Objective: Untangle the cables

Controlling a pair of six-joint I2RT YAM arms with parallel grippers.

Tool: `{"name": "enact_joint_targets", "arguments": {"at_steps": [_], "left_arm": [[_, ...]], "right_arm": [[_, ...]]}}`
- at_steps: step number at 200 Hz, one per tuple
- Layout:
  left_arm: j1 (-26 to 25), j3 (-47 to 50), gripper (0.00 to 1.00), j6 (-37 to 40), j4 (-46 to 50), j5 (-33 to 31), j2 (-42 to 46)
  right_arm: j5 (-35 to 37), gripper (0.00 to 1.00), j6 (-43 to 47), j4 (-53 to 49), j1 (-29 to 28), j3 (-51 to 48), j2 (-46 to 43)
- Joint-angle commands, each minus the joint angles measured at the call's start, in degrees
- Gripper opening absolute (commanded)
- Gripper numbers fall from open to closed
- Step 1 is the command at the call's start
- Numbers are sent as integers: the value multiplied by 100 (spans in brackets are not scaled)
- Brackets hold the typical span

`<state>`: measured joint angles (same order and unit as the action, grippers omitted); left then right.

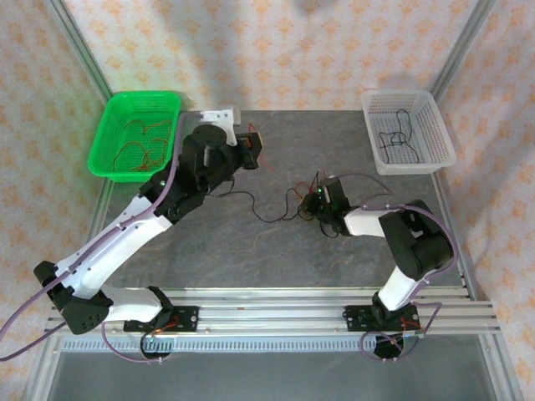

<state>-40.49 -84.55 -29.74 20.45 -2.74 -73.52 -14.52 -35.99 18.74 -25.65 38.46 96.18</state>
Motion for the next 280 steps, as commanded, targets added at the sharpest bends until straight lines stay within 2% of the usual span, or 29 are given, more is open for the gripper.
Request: {"name": "enact_joint_targets", "arguments": {"at_steps": [1,33,61,141,208,280], "left_arm": [[32,-501,0,398,415,-406,160],[40,-995,0,713,695,-952,103],[193,-1233,0,958,878,-1595,-71],[1663,-1547,0,998,865,-1292,-731],[2947,-1681,0,1046,661,-1272,-1075],[4097,-1677,0,1031,64,-1720,-1924]], "right_arm": [[213,25,-50,33,45,-121,164],[137,27,-59,2,44,-111,165],[12,42,37,-240,42,-59,-120],[33,80,527,-1698,-133,65,-1985],[15,85,679,-2569,-151,165,-3406],[-208,85,729,-2802,-155,69,-3765]]}}
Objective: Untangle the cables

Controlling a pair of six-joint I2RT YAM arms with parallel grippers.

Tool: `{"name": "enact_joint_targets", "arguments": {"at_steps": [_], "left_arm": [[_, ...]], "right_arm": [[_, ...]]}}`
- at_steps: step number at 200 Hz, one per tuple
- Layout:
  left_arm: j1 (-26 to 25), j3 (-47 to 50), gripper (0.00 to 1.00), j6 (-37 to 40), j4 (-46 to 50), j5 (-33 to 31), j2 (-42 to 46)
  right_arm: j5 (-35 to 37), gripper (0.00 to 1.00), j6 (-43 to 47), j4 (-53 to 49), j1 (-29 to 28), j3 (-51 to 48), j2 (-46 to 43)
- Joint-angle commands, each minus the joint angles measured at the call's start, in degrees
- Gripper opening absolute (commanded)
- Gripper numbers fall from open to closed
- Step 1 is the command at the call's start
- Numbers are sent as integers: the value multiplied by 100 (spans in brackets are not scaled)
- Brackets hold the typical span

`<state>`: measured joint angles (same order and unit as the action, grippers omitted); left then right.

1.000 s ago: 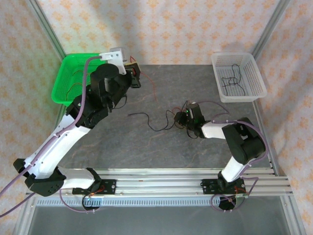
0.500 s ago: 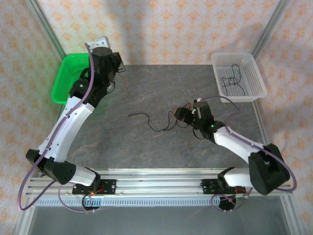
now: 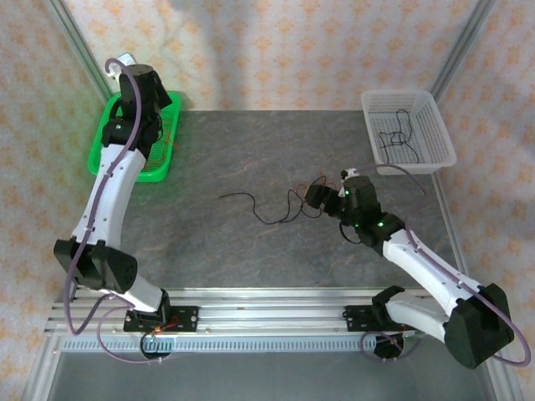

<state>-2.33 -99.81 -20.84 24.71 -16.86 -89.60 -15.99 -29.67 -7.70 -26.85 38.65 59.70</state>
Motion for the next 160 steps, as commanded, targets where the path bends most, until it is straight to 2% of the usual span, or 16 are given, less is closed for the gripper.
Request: {"name": "enact_joint_targets", "arguments": {"at_steps": [1,40,110,160], "left_arm": [[297,-157,0,150,-371,-317,-331],[610,-105,0,258,-622,-781,-923],[940,499,0,-109,-967,-540,-1865],[953,870,0,-266,-1033,-485,-2312]], "right_arm": [[-57,85,95,-155,-33,48,-117],[-54,86,31,-166,-31,-167,-180],[-1,86,-10,-304,-31,-285,-240],[69,86,-47,-350,-31,-367,-293]]}}
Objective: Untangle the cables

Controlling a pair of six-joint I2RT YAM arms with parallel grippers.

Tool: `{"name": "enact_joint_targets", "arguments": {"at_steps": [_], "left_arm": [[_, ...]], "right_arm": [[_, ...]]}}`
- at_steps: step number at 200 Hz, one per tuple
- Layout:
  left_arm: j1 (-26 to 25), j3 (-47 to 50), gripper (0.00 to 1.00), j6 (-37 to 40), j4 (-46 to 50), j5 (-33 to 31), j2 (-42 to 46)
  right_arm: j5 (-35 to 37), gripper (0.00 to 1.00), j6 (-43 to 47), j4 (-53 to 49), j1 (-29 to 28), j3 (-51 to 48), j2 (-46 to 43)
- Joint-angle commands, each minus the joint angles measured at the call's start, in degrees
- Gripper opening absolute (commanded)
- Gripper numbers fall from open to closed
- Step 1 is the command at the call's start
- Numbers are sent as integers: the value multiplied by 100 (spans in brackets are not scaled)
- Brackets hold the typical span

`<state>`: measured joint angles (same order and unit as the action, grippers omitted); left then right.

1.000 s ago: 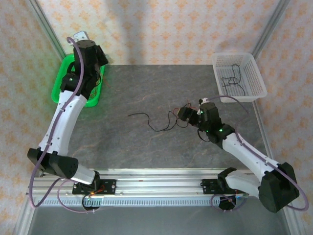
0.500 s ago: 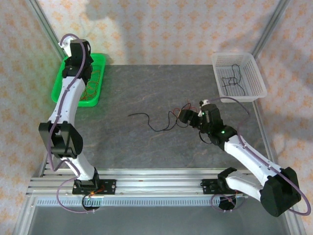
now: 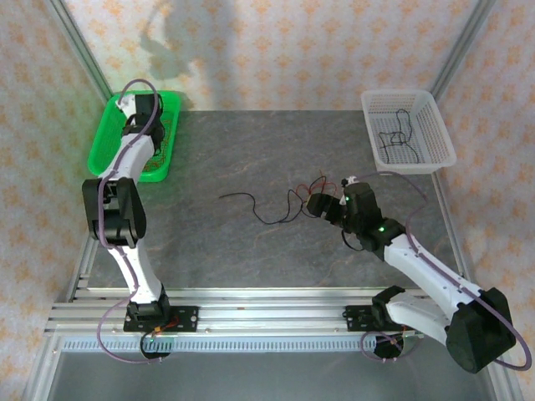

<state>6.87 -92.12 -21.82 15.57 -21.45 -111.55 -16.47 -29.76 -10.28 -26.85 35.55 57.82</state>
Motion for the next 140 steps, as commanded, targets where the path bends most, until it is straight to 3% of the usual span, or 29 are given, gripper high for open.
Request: {"name": "enact_joint_targets", "arguments": {"at_steps": [1,23,29,48,80,96,140], "left_arm": [[33,103,0,-171,-117,-22,-120],[33,154,0,-259,8,22,-239],[33,165,6,-296,54,61,-257],[33,176,39,-390,170,130,-292],[16,180,66,-437,323,102,-213],[7,122,72,-437,427,32,-163],[-43,140,72,-439,499,172,176]], "right_arm": [[117,86,-38,-92,-31,-57,-105],[109,86,-25,-64,-31,-23,-70],[102,86,-26,-62,-31,-13,-70],[100,85,-4,-80,-31,18,-76],[154,86,16,-164,-28,-13,-144],[162,86,5,-175,-31,-48,-188],[144,85,-49,-151,-39,-106,-264]]}}
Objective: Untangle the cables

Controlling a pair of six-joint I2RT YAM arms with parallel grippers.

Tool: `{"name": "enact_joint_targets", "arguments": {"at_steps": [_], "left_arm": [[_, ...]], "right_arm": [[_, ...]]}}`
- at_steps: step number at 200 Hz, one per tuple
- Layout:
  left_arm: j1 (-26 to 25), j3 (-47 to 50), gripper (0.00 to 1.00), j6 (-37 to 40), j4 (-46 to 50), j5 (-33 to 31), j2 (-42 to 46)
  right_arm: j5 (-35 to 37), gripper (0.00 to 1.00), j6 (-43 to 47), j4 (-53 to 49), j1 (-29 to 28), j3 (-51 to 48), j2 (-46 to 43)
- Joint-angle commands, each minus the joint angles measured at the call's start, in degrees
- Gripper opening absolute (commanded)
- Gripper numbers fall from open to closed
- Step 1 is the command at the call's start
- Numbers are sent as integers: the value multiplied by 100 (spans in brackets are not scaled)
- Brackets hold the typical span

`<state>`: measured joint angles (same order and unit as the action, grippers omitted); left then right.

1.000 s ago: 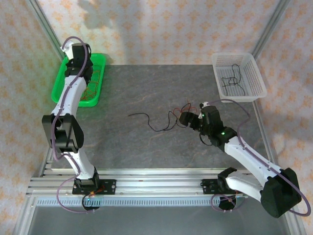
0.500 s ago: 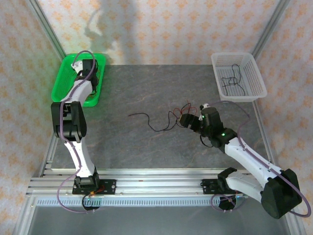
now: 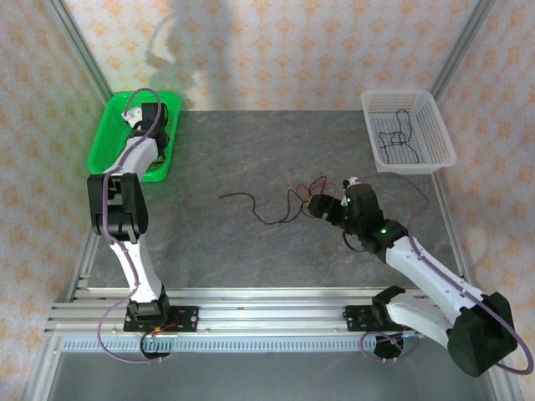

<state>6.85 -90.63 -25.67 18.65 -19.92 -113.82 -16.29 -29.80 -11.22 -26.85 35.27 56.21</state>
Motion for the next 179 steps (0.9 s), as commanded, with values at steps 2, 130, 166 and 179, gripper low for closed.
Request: {"name": "enact_joint_targets", "arguments": {"at_steps": [2,130,166,179], "left_arm": [[-47,-3,72,-53,187,29,409],[-1448,276,73,-68,313,735,1897],[-1983,1135,73,-330,-97,1102,2523],[-2111,1402,73,-403,-184,1189,2714]], "right_arm": [[131,85,-48,-60,-39,-80,-101],[669,55,-112,142,-637,520,1509],[1257,41,633,-216,-637,1266,2573],[1347,37,961,-342,-637,1560,2978]]}}
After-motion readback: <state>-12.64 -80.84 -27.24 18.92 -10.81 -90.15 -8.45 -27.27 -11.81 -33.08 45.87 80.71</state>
